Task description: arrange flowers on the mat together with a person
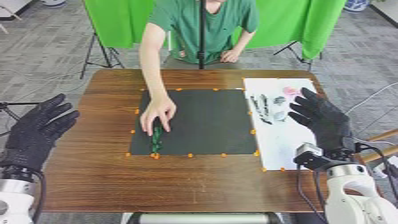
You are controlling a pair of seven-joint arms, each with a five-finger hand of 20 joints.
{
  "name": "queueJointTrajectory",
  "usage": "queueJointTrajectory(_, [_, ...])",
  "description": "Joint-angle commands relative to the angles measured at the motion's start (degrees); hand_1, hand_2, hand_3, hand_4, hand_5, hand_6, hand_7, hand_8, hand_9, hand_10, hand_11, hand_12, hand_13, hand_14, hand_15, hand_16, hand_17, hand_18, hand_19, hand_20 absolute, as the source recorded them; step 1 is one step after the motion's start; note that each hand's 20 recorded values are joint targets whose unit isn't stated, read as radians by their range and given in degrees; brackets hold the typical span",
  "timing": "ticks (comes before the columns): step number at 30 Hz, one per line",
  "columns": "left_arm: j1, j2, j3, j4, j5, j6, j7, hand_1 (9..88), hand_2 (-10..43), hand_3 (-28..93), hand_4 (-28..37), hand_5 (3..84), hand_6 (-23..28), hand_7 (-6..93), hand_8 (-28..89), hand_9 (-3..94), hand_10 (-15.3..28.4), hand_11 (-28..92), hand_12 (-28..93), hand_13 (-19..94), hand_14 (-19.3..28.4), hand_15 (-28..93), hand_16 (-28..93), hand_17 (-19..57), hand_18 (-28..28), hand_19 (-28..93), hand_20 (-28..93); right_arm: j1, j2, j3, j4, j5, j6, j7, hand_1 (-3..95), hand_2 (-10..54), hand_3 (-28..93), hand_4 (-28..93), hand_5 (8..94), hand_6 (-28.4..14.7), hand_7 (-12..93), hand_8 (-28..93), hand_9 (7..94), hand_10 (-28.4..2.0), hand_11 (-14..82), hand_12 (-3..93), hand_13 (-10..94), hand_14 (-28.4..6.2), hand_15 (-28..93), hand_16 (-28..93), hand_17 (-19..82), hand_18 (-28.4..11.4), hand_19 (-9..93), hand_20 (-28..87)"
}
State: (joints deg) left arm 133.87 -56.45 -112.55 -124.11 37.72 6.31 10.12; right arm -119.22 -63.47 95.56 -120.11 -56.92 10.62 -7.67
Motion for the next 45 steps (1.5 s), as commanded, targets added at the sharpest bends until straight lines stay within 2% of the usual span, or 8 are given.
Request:
queueJointTrajectory(1, [0.7,-0.25,-0.07,0.17,-0.2,0.05,-0.43,26.8,-1.7,68,-20.8,37.5,4.3,16.9,-7,32.7,13.1,22,17,31,15.8,25,3,-4.0,21.5,38,12,-0.7,-0.3,0.2,-0.4,-0.4,0.2,-0.4,13.1,8.8,86,-25,41.7,-3.9,14,-10,41.9,-14.7,7.2,19.6,36,-13.6,14,28,7,-22.3,38,20])
queueJointTrajectory(24, [0.6,-0.03,-0.14,0.35,-0.14,-0.28,-0.54,26.7,-1.7,68,-20.8,37.6,4.4,16.8,-7,32.8,13.1,21,17,31,15.8,25,3,-4.0,21.4,38,12,-1.2,-0.2,0.4,-0.2,-1.0,-1.2,-1.3,13.3,8.2,86,-25,41.7,-3.8,14,-10,42.0,-14.7,7.2,19.4,35,-13.7,14,28,7,-22.3,38,20])
queueJointTrajectory(29, [0.8,-0.02,-0.34,0.29,-0.08,-0.14,-0.49,26.8,-1.7,68,-20.8,37.5,4.4,16.8,-7,32.8,13.1,21,17,31,15.7,25,3,-4.0,21.4,38,12,-1.1,-0.3,0.2,0.1,-5.8,-0.5,-2.0,17.8,-4.6,83,-27,40.2,-3.5,15,-10,41.9,-13.5,7.7,19.8,36,-12.6,14,28,8,-22.1,39,21])
queueJointTrajectory(31, [0.9,0.0,-0.33,0.22,-0.2,-0.06,-0.37,26.8,-1.7,68,-20.8,37.6,4.4,16.9,-7,32.8,13.1,21,17,31,15.8,25,3,-4.0,21.4,38,12,-0.8,0.4,-0.5,0.0,-9.4,3.4,-1.5,19.6,-8.4,82,-28,38.6,-3.5,16,-10,42.1,-13.0,8.6,20.2,37,-11.8,15,29,9,-21.6,43,24])
queueJointTrajectory(33, [0.9,0.01,-0.37,0.19,-0.12,-0.13,-0.45,26.8,-1.8,68,-20.9,37.6,4.4,16.9,-7,32.7,13.1,21,17,31,15.8,25,3,-4.0,21.4,38,12,-0.5,2.0,-1.4,-1.2,-22.9,11.2,5.6,21.2,-9.2,81,-28,38.0,-3.7,17,-11,43.6,-13.1,12.8,20.9,38,-11.3,21,28,11,-21.3,48,27])
queueJointTrajectory(36, [1.0,-0.03,-0.49,0.15,-0.11,-0.06,-0.53,26.9,-1.8,68,-20.9,37.6,4.4,16.9,-7,32.8,13.1,21,17,31,15.7,25,3,-4.0,21.4,38,12,-0.4,5.7,-2.7,-1.6,-51.5,16.9,19.8,27.0,-9.5,79,-28,39.7,-4.2,24,-14,46.6,-13.0,27.7,22.9,41,-10.1,40,20,15,-19.9,59,31])
queueJointTrajectory(41, [1.5,-0.18,-0.69,-0.03,-0.16,0.03,-0.36,26.8,-1.7,68,-20.9,37.5,4.3,16.9,-7,32.8,13.1,21,17,31,15.8,25,3,-4.0,21.4,38,12,-3.6,10.6,0.0,-2.3,-68.3,17.6,30.8,30.0,-9.5,79,-28,44.9,-2.2,39,-17,47.8,-12.6,54.8,31.3,42,-12.2,73,19,20,-18.1,74,39])
queueJointTrajectory(45, [1.9,-0.21,-0.87,-0.2,-0.24,0.36,-0.11,26.9,-1.7,68,-20.8,37.5,4.3,16.9,-7,32.8,13.1,21,17,31,15.8,25,3,-4.0,21.5,38,12,-5.9,13.0,2.4,-2.8,-73.9,15.3,36.6,31.4,-9.5,77,-28,51.7,-1.1,48,-18,54.8,-13.9,60.6,36.1,48,-13.7,80,23,25,-18.4,80,42])
